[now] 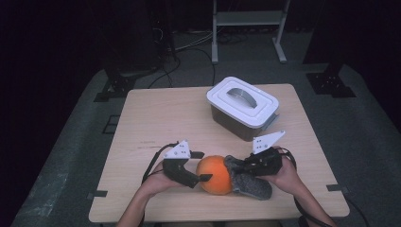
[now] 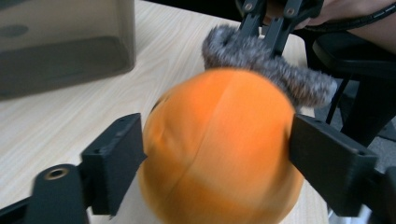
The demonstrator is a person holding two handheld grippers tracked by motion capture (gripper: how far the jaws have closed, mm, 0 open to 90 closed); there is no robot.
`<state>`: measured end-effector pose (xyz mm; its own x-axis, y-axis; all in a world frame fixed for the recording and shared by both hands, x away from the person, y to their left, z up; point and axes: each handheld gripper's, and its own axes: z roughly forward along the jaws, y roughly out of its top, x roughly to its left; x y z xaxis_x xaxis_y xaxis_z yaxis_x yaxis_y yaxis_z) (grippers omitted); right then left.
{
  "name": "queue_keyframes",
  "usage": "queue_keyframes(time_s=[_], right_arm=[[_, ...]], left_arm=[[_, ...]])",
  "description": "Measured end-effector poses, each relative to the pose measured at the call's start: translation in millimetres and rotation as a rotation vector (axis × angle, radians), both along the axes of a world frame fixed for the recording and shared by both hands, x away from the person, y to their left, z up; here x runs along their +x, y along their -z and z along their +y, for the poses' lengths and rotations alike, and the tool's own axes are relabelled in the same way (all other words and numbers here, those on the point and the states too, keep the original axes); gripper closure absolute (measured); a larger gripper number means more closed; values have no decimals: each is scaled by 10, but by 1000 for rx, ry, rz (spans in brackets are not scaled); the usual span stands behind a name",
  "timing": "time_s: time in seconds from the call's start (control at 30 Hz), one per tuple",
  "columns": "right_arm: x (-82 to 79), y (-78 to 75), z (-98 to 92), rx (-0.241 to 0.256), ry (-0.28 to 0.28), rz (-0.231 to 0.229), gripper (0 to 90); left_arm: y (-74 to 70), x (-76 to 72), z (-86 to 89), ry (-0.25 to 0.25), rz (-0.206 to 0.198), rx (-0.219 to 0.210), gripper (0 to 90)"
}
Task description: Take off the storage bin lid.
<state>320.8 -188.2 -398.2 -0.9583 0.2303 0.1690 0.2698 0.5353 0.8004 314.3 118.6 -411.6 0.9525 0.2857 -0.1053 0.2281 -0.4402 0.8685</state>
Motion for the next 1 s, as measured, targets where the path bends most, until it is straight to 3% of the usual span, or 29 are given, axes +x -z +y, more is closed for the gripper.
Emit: queue_keyframes(time_s=[0.07,0.13,0.23,0.3,0.4,0.47,0.57,0.8,0.93,1.0], right_arm=[[16,9,-19,0,0,10,785],[47,29,-63,2,2,27,784],[55,28,-67,-2,3,26,784],[37,-21,-83,31,8,5,784],[-6,-134,-74,100,6,-24,786],[-45,-208,-12,121,-4,-46,786],[-99,-234,115,83,-3,-79,786],[-30,-96,45,50,23,-50,785],[-5,-50,47,50,28,-35,785],[-26,-109,59,65,34,-56,785]], left_arm=[[35,17,4,5,12,2,129],[133,49,-9,29,64,-23,140],[117,26,-24,42,50,-22,283],[39,-9,-37,39,19,-4,349],[-19,-29,-58,27,-10,18,400],[-37,-47,-118,28,-24,34,403],[-67,-72,-147,21,-36,56,415],[-161,-77,-79,-5,-46,31,418],[-170,-77,-74,-10,-41,35,419],[-186,-82,-81,-13,-45,53,420]])
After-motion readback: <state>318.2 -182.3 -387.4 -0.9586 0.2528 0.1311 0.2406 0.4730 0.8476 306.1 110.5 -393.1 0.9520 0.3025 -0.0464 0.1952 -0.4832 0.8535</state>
